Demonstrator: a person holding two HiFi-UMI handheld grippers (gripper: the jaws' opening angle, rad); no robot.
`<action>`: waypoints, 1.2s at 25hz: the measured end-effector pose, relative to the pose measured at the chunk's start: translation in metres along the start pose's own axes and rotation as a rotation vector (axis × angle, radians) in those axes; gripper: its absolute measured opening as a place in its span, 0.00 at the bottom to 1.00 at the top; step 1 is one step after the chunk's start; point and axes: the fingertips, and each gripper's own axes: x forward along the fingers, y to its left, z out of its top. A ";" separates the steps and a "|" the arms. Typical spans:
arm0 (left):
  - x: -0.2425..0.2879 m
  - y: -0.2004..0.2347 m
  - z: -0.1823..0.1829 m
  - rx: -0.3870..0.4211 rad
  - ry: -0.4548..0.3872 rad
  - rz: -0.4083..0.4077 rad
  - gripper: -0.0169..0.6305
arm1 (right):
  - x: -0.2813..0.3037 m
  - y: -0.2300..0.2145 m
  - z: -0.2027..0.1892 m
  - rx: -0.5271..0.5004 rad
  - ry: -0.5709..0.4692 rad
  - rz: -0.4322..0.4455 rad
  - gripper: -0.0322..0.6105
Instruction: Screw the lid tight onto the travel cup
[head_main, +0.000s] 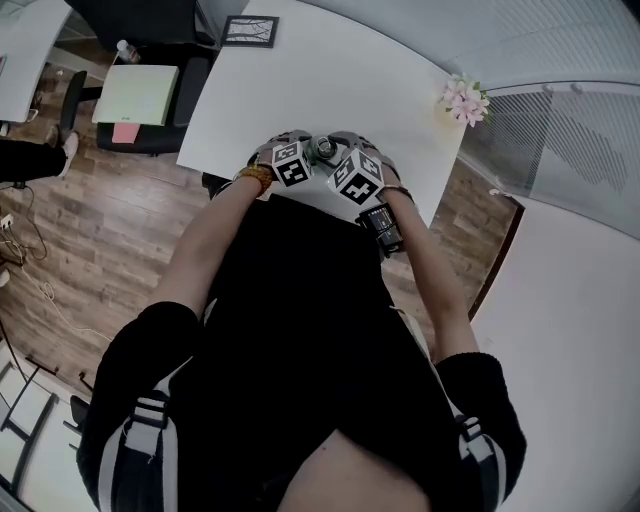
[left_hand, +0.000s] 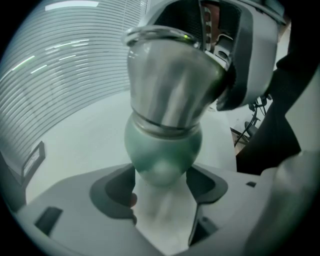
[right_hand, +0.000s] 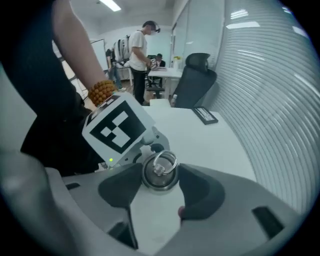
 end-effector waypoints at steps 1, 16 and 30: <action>0.000 0.001 -0.001 0.001 0.000 0.000 0.53 | 0.001 0.001 0.000 -0.070 0.021 0.022 0.42; -0.002 0.000 0.000 -0.010 -0.008 0.001 0.53 | -0.003 0.003 0.002 -0.457 0.058 0.048 0.53; -0.006 0.002 -0.001 -0.006 -0.038 -0.028 0.52 | 0.003 -0.004 0.008 0.165 0.117 -0.066 0.41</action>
